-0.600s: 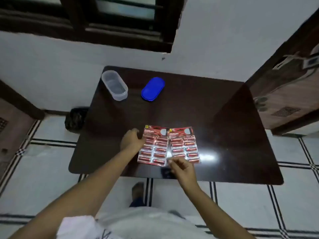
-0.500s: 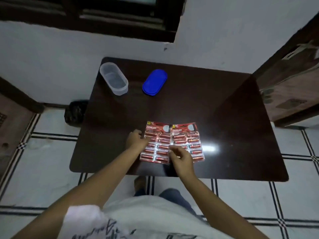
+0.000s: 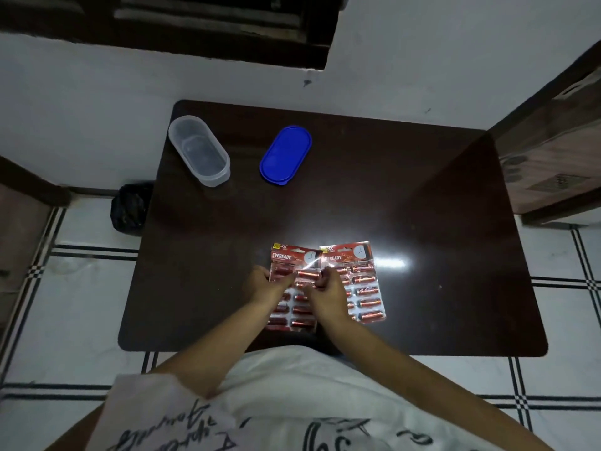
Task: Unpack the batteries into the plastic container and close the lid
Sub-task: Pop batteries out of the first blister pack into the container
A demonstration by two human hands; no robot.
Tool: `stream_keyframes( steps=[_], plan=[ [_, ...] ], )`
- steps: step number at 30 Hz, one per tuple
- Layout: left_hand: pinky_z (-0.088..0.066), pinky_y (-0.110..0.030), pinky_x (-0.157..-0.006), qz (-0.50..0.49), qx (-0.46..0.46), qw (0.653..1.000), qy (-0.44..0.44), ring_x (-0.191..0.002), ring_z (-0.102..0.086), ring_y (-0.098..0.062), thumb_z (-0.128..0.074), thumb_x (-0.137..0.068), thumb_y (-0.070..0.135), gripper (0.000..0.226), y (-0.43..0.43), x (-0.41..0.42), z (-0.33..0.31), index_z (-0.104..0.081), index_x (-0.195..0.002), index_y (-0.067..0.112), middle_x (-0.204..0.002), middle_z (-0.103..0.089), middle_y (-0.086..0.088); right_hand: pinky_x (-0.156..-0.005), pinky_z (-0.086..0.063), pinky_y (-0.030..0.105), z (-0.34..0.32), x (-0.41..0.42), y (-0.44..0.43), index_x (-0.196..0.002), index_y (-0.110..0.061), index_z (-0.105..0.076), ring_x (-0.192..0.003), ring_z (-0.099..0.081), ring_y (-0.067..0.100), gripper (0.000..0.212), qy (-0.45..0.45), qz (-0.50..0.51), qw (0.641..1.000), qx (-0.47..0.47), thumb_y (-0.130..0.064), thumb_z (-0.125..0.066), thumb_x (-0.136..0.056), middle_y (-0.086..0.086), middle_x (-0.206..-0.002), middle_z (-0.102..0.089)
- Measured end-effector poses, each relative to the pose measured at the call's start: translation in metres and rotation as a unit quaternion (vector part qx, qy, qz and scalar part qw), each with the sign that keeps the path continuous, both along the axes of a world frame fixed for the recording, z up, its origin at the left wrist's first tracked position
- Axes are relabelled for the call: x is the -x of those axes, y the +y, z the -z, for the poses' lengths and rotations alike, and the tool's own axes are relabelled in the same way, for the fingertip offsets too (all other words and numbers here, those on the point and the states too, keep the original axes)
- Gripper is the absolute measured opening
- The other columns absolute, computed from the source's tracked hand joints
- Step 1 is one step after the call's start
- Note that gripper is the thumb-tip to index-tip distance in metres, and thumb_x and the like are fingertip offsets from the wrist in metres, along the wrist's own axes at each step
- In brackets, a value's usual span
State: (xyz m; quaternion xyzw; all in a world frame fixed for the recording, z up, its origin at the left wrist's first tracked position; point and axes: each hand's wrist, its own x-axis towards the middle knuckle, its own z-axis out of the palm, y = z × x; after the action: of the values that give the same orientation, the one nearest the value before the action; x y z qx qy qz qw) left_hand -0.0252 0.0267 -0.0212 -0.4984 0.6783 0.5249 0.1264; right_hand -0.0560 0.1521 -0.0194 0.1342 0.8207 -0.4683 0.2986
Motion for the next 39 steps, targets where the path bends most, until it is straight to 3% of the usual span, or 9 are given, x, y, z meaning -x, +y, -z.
stream_keyframes(
  steps=[5,11,15,18,22,25,29,36,39],
  plan=[
    [-0.052,-0.029,-0.057,-0.03,-0.129,0.989,0.059,-0.075,-0.068,-0.022,-0.085,-0.071,0.02,0.038,-0.001,-0.002,0.004,-0.059,-0.093,0.004,-0.089,-0.07,-0.012,-0.078,-0.054,0.032,0.005,0.014,0.001,-0.137,-0.012,-0.048,-0.082,-0.061,0.015,0.05,-0.041,-0.08,0.996,-0.002,-0.014,-0.067,-0.09,-0.001,-0.089,-0.06],
    [-0.058,-0.034,-0.072,-0.008,-0.192,0.974,0.118,-0.087,-0.072,-0.026,-0.077,-0.08,0.013,0.025,-0.004,-0.006,0.005,-0.065,-0.102,0.012,-0.099,-0.074,-0.011,-0.078,-0.059,0.049,0.005,0.022,0.005,-0.106,-0.023,-0.057,-0.086,-0.069,0.027,0.023,-0.032,-0.114,0.993,0.007,-0.006,-0.061,-0.091,0.006,-0.092,-0.067],
    [-0.055,-0.043,-0.083,-0.062,-0.271,0.951,0.132,-0.088,-0.07,-0.03,-0.073,-0.082,0.007,0.026,-0.003,-0.01,0.009,-0.064,-0.105,0.014,-0.1,-0.073,-0.012,-0.061,-0.046,0.022,0.006,0.025,0.012,-0.109,-0.019,-0.047,-0.07,-0.056,0.013,0.026,0.006,-0.105,0.994,0.002,-0.011,-0.064,-0.092,-0.002,-0.077,-0.055],
    [-0.053,-0.047,-0.088,-0.107,-0.306,0.936,0.138,-0.092,-0.069,-0.033,-0.074,-0.075,0.005,0.041,-0.006,-0.013,0.013,-0.061,-0.113,0.009,-0.106,-0.07,-0.018,-0.064,-0.041,0.021,0.008,0.029,0.015,-0.112,-0.021,-0.045,-0.073,-0.055,0.004,0.035,0.011,-0.109,0.994,0.012,-0.023,-0.071,-0.089,-0.008,-0.08,-0.055],
    [-0.051,-0.052,-0.095,-0.116,-0.33,0.928,0.129,-0.101,-0.066,-0.039,-0.076,-0.071,0.006,0.054,-0.018,-0.015,0.016,-0.057,-0.122,0.006,-0.113,-0.068,-0.021,-0.079,-0.057,0.028,0.015,0.036,0.013,-0.108,-0.021,-0.07,-0.09,-0.068,0.017,0.043,-0.009,-0.142,0.988,0.057,-0.047,-0.08,-0.075,0.008,-0.105,-0.066],
    [-0.053,-0.049,-0.091,-0.102,-0.325,0.934,0.104,-0.096,-0.069,-0.036,-0.083,-0.067,0.014,0.054,-0.024,-0.013,0.016,-0.062,-0.116,0.005,-0.106,-0.071,-0.019,-0.086,-0.059,0.037,0.014,0.034,0.013,-0.11,-0.016,-0.069,-0.096,-0.072,0.021,0.035,-0.05,-0.112,0.984,0.129,-0.031,-0.08,-0.08,0.008,-0.109,-0.071],
    [-0.052,-0.049,-0.093,-0.061,-0.31,0.944,0.097,-0.101,-0.069,-0.036,-0.093,-0.049,0.033,0.07,-0.021,-0.008,0.015,-0.067,-0.11,0.007,-0.105,-0.074,-0.015,-0.077,-0.06,0.031,0.008,0.036,0.014,-0.116,-0.005,-0.066,-0.093,-0.074,0.024,0.029,-0.106,-0.07,0.967,0.221,-0.01,-0.071,-0.088,0.009,-0.102,-0.076],
    [-0.056,-0.042,-0.084,-0.068,-0.301,0.946,0.095,-0.085,-0.07,-0.032,-0.081,-0.071,0.014,0.03,-0.015,-0.007,0.015,-0.069,-0.098,0.008,-0.091,-0.074,-0.012,-0.065,-0.057,0.028,0.012,0.032,0.012,-0.106,0.001,-0.07,-0.077,-0.075,0.021,0.022,-0.117,-0.001,0.969,0.216,0.001,-0.071,-0.084,0.01,-0.089,-0.077],
    [-0.056,-0.043,-0.082,-0.083,-0.289,0.949,0.1,-0.081,-0.07,-0.032,-0.079,-0.074,0.009,0.022,-0.013,-0.007,0.015,-0.069,-0.094,0.008,-0.087,-0.074,-0.012,-0.069,-0.059,0.035,0.015,0.03,0.007,-0.104,0.001,-0.071,-0.082,-0.075,0.027,0.021,-0.107,0.019,0.973,0.202,0.002,-0.071,-0.083,0.015,-0.094,-0.076]
  ],
)
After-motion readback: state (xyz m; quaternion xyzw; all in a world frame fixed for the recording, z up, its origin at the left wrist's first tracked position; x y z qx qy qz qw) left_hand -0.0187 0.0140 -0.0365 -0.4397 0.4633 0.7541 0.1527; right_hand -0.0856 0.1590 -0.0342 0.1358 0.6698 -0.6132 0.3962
